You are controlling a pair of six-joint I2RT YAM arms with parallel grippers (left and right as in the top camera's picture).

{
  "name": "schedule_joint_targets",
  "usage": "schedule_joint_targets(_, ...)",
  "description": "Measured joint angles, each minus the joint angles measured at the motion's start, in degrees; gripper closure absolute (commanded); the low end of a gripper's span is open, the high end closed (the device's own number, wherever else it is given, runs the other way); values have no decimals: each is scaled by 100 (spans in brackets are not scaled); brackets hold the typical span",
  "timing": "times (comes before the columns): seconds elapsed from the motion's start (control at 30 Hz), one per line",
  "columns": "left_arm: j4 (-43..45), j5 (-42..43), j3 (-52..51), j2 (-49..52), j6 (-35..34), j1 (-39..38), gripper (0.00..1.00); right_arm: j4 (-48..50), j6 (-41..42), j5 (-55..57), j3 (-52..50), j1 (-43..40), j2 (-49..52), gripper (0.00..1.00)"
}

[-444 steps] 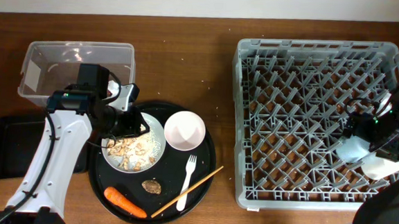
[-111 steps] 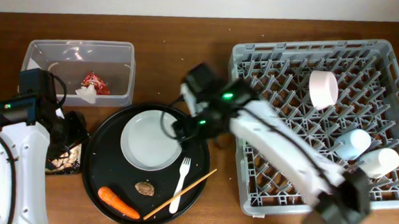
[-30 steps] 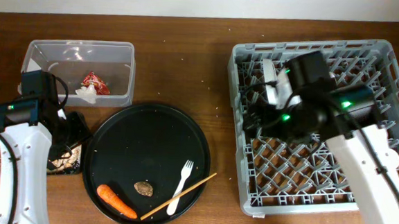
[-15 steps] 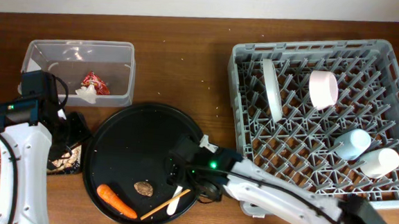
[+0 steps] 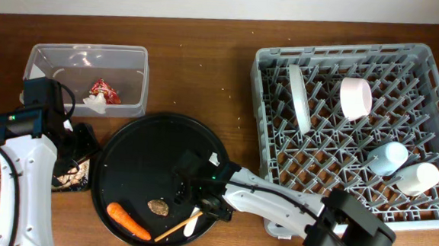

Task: Sort waste into correct bins and load items into the dishwasher rack
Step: 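Reach the right gripper down to the white plastic fork on the round tray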

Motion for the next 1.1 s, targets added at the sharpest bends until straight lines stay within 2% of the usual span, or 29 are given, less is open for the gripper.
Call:
schedule_joint_targets(0.07, 0, 0, 0, 0, 0, 0, 40, 0, 2, 4, -2, 0, 7, 4)
schedule_joint_targets(0.2, 0, 0, 0, 0, 0, 0, 40, -15, -15, 208, -2, 0, 7, 43)
schedule_joint_targets(0.3, 0, 2, 0, 0, 0, 0, 40, -17, 4, 352, -2, 0, 11, 46)
schedule_joint_targets(0.6, 0, 0, 0, 0, 0, 0, 40, 181, -11, 678, -2, 0, 125, 48)
schedule_joint_targets(0.77, 0, 2, 0, 0, 0, 0, 40, 240, -7, 719, -2, 0, 225, 63)
schedule_joint_targets(0.83, 0, 0, 0, 0, 0, 0, 40, 243, -2, 741, -2, 0, 225, 73)
schedule_joint_targets(0.93, 0, 0, 0, 0, 0, 0, 40, 243, -9, 739, -2, 0, 225, 78)
schedule_joint_targets(1.1, 0, 2, 0, 0, 0, 0, 40, 232, 13, 737, -2, 0, 225, 79)
